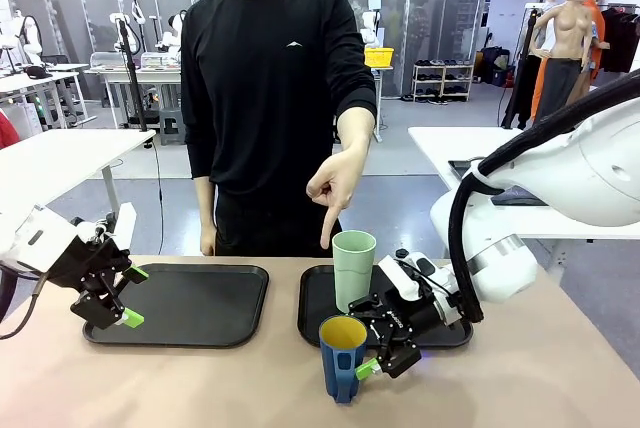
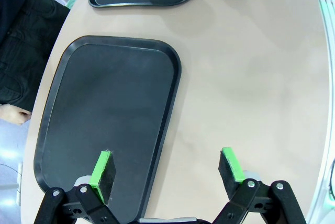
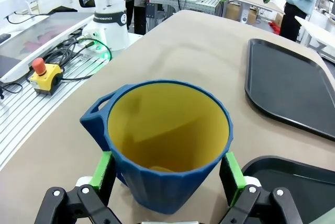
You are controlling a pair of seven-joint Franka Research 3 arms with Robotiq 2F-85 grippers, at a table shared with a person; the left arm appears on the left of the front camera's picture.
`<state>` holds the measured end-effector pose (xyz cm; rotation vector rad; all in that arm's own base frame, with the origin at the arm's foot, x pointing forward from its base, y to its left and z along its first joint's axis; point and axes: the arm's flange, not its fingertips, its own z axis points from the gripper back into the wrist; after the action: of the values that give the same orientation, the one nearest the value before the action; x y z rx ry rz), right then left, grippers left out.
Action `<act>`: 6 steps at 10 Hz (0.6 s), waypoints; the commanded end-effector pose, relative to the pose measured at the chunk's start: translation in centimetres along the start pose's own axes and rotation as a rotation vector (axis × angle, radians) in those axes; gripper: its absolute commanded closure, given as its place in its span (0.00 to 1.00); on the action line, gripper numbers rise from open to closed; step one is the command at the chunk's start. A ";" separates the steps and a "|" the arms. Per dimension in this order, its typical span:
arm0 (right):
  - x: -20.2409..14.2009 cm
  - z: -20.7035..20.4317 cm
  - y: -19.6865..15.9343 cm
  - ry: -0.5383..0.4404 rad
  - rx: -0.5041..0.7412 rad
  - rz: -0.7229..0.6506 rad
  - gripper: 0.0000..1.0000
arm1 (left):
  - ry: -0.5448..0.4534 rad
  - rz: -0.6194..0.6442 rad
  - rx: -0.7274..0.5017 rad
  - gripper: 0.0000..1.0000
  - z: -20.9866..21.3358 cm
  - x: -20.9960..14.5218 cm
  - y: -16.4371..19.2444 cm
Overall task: Sort and store the cups by type.
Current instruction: Pick up the Handle plastic cup and place it into the empty Flat Tray.
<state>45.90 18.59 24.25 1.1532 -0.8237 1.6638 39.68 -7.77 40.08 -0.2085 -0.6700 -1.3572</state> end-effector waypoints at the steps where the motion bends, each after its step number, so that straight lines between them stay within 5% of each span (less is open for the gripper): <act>1: 0.3 -0.6 -0.8 -0.021 0.014 -0.016 0.00 | 0.013 -0.004 0.016 0.00 0.0 0.0 -0.1; 6: 0.1 -1.8 -1.2 -0.066 0.059 -0.019 0.00 | 0.013 -0.004 0.016 0.00 0.0 0.0 -0.1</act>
<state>45.89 20.06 23.67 1.2342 -0.8197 1.6668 39.68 -7.77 40.08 -0.2085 -0.6700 -1.3572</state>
